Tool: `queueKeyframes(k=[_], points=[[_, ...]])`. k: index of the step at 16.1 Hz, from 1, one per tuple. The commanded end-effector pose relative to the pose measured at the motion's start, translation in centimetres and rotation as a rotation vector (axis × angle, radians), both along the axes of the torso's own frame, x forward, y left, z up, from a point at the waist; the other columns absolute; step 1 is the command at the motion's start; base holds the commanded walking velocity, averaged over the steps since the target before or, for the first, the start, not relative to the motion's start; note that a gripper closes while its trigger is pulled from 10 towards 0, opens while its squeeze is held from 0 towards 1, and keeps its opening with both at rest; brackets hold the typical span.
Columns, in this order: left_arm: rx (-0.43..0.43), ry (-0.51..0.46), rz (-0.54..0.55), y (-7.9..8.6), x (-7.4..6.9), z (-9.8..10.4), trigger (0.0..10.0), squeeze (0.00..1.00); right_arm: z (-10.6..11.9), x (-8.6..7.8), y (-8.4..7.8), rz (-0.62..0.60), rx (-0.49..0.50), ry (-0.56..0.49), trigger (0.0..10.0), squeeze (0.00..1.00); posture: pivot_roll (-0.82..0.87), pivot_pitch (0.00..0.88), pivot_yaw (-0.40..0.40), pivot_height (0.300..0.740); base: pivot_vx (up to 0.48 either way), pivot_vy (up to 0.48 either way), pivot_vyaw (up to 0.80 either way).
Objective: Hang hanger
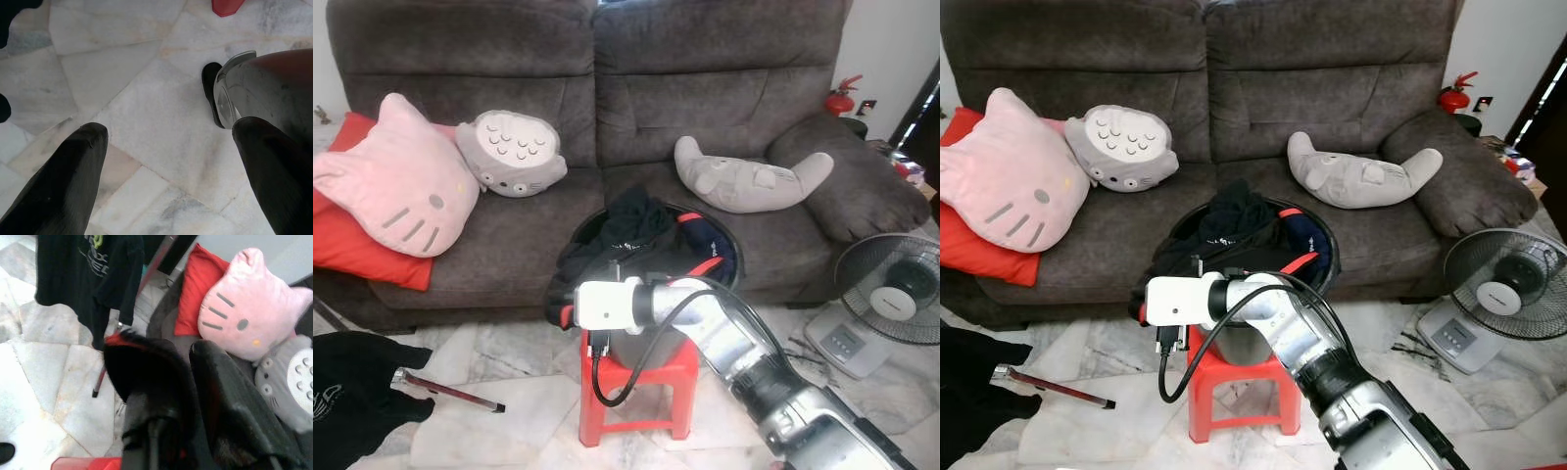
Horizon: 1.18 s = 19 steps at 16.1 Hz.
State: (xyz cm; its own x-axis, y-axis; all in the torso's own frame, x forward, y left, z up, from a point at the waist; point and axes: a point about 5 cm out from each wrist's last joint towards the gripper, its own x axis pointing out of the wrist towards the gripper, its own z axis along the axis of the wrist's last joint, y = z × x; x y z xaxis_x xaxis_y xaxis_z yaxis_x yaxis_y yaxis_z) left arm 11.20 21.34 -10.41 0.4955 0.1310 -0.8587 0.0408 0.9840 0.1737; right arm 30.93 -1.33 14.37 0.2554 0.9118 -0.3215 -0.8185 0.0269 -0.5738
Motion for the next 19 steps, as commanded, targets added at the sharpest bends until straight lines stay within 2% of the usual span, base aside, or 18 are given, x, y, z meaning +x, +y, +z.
queueKeyframes(k=[1,6,10,11,13,14,15,19], points=[[-0.023,0.066,-0.030,-0.8,-1.7,-0.6,10.0,0.00,0.9,0.2,-0.2,-0.021,0.030,-0.018,10.0,1.00,-0.12,0.025,0.002,0.740,0.000,0.000,0.00],[-0.023,0.098,-0.030,-1.1,-3.6,-1.0,10.0,0.00,1.8,0.5,-1.0,-0.080,0.066,-0.033,10.0,1.00,-0.12,0.025,0.001,0.740,0.000,0.000,0.00],[-0.030,0.098,-0.031,-1.3,-2.9,-1.0,10.0,0.00,1.8,0.3,-1.5,-0.073,0.060,-0.010,10.0,1.00,-0.12,0.028,0.002,0.740,0.000,0.000,0.00],[-0.029,0.093,-0.030,-0.9,-2.2,-0.8,10.0,0.00,1.8,0.1,-1.6,-0.067,0.059,0.013,10.0,1.00,-0.12,0.028,0.002,0.740,0.000,0.000,0.00],[-0.026,0.091,-0.026,-0.6,-1.8,-0.7,10.0,0.00,1.2,-0.5,-2.1,-0.012,-0.014,0.068,10.0,1.00,-0.12,0.029,0.002,0.740,0.000,0.000,0.00],[-0.027,0.091,-0.029,-0.8,-1.8,-0.7,10.0,0.00,0.5,-0.8,-3.0,0.015,-0.121,0.069,10.0,1.00,-0.12,0.030,0.004,0.740,0.000,0.000,0.00],[-0.029,0.090,-0.032,-1.0,-2.0,-0.8,10.0,0.00,0.2,-1.0,-3.6,0.039,-0.181,0.067,10.0,1.00,-0.12,0.028,0.004,0.740,0.000,0.000,0.00],[-0.031,0.089,-0.033,-1.2,-2.0,-0.8,10.0,0.00,0.3,-0.8,-5.2,0.020,-0.269,0.032,10.0,1.00,-0.13,0.030,0.003,0.740,0.000,0.000,0.00]])
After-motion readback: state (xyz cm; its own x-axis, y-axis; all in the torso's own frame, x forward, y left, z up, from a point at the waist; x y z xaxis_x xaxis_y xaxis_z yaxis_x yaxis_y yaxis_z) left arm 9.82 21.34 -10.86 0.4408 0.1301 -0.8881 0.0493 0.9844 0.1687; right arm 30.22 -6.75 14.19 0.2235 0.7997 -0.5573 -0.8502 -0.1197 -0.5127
